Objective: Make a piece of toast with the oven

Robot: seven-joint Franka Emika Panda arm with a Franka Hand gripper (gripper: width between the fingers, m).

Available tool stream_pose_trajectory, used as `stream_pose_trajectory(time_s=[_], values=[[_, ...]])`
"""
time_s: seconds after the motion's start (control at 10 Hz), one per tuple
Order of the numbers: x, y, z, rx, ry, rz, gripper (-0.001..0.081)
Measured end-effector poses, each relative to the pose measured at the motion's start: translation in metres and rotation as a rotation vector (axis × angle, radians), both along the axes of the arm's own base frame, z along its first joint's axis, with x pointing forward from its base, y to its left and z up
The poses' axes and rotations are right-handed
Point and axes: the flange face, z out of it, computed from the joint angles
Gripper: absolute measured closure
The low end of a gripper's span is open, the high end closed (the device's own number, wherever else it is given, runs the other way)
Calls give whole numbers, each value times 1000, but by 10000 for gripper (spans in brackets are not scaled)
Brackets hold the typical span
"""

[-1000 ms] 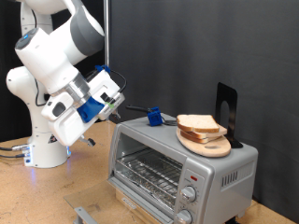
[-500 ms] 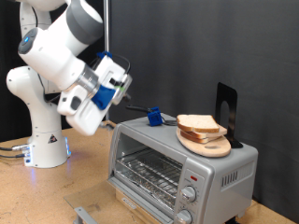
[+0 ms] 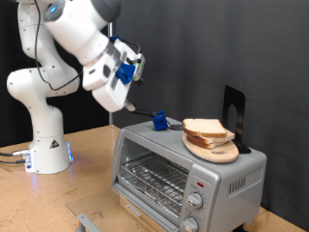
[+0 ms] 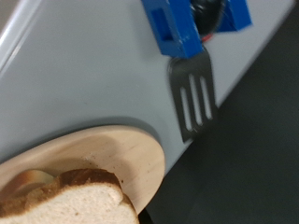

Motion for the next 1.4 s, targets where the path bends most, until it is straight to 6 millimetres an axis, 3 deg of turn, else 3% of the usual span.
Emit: stream_pose_trajectory(time_s=[0.1,0.2,0.4,0.7,1.0,1.4], values=[[-2,7,9,-77,-47,40,-2],[-3,7,6,-42,-27,25,-2],[-8,20,10,-3,-59,155,-2],[-26,57,39,-76,-138,360,-2],[-42,87,66,-264,-158,403,-2],[-37,79,73,-295,-142,286,-2]])
